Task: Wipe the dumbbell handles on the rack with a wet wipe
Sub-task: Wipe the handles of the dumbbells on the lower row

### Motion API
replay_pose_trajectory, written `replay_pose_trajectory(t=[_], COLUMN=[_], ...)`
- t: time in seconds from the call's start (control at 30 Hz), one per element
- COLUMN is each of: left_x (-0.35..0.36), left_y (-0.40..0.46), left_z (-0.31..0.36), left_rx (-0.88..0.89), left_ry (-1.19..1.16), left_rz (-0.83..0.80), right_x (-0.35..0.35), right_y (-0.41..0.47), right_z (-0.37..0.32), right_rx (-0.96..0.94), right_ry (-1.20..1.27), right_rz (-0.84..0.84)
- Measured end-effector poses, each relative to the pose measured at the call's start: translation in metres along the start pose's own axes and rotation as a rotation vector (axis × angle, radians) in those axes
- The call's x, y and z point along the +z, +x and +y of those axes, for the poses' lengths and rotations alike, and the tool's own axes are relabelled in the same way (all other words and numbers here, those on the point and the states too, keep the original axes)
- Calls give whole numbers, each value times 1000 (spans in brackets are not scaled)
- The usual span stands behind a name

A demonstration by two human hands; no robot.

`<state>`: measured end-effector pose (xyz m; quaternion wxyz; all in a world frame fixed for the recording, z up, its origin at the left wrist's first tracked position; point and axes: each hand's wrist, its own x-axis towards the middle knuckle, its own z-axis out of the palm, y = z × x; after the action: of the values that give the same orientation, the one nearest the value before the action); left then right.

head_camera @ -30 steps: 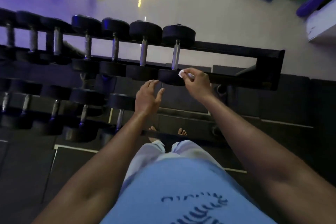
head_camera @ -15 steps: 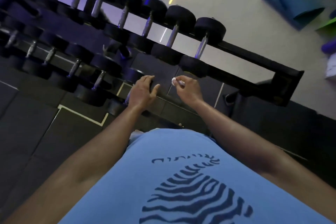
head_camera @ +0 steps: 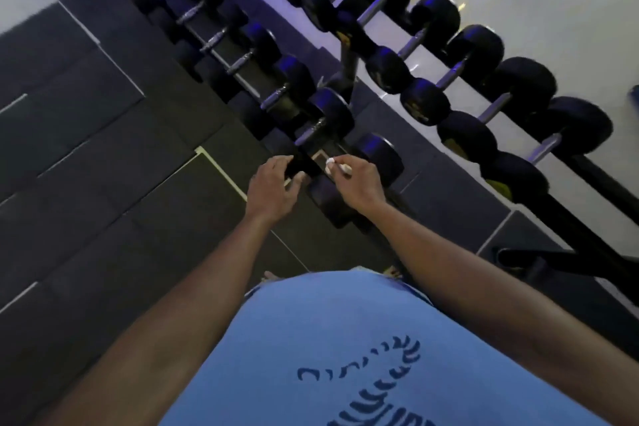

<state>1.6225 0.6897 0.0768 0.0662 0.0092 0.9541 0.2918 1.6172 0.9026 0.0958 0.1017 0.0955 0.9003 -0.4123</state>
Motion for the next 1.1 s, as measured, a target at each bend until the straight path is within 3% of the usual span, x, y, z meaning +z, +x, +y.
replay_pose_trajectory(t=[0.27, 0.47, 0.87, 1.1], left_x=[-142, -222, -368, -452], left_y=[18, 66, 240, 380], left_z=[-181, -274, -431, -523], left_rx=[-124, -236, -337, -323], left_ry=[65, 62, 123, 115], left_rz=[69, 123, 171, 201], right_x=[154, 233, 373, 433], right_y=[42, 103, 321, 454], right_z=[-162, -257, -446, -545], right_rx=[-83, -167, -155, -199], right_ry=[30, 4, 66, 96], right_rz=[-63, -134, -279, -267])
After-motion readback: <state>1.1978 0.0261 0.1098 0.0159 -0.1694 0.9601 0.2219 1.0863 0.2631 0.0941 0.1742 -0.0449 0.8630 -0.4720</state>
